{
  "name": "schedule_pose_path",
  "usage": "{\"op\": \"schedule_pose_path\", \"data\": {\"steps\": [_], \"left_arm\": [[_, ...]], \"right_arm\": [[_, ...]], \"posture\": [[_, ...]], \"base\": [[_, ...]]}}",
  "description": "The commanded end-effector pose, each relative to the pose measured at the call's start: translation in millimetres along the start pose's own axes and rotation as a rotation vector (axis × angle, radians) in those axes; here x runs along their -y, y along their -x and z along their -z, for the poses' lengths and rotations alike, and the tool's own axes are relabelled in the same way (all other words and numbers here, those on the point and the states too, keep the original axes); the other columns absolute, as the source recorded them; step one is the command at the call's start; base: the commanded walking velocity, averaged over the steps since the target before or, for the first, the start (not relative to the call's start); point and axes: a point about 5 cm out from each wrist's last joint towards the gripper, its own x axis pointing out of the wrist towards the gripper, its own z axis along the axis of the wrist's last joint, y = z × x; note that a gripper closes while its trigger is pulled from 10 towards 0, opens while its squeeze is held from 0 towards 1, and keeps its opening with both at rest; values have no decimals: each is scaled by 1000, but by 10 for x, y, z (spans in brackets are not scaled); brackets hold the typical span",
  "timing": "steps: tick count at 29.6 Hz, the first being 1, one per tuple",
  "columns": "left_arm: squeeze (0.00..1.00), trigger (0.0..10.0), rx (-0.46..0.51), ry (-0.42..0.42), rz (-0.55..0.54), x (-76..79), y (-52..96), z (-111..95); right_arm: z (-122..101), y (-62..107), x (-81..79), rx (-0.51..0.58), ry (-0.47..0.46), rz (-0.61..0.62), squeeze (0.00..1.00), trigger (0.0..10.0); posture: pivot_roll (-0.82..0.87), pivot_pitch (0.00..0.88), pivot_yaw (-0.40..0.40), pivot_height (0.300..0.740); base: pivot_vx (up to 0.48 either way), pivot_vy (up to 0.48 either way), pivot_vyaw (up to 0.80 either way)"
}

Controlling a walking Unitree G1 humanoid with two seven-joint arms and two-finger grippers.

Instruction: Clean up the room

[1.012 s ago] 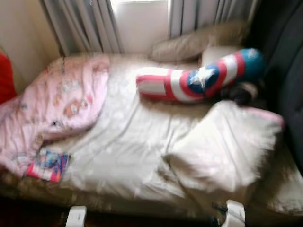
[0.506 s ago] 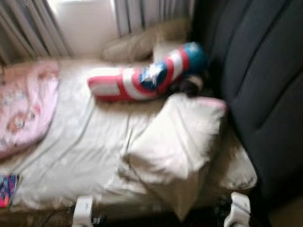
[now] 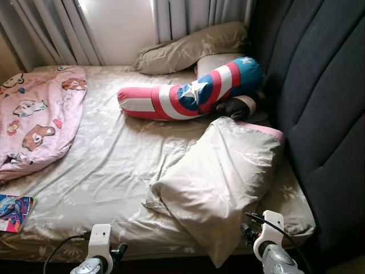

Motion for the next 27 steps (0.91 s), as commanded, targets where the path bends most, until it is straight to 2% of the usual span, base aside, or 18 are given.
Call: {"op": "schedule_pose_path", "data": {"steps": [1,12,16,20,27], "left_arm": [[0,10000,-22,-7,-9,-51,9,14],[0,10000,-37,10,-13,-67,28,75],[0,10000,-56,21,-11,-79,57,163],[0,10000,-65,21,-12,-93,72,202],[0,10000,-65,21,-12,-93,72,202]], "right_arm": [[40,20,48,7,-25,-1,0,10000],[286,110,215,-52,15,26,0,10000],[569,206,258,-139,76,14,0,10000],[724,268,287,-183,95,25,0,10000],[724,268,287,-183,95,25,0,10000]], "posture": [[48,0,18,740],[20,0,6,740],[17,0,-3,740],[1,0,3,740],[1,0,3,740]], "base": [[0,0,0],[0,0,0],[0,0,0],[0,0,0],[0,0,0]]}}
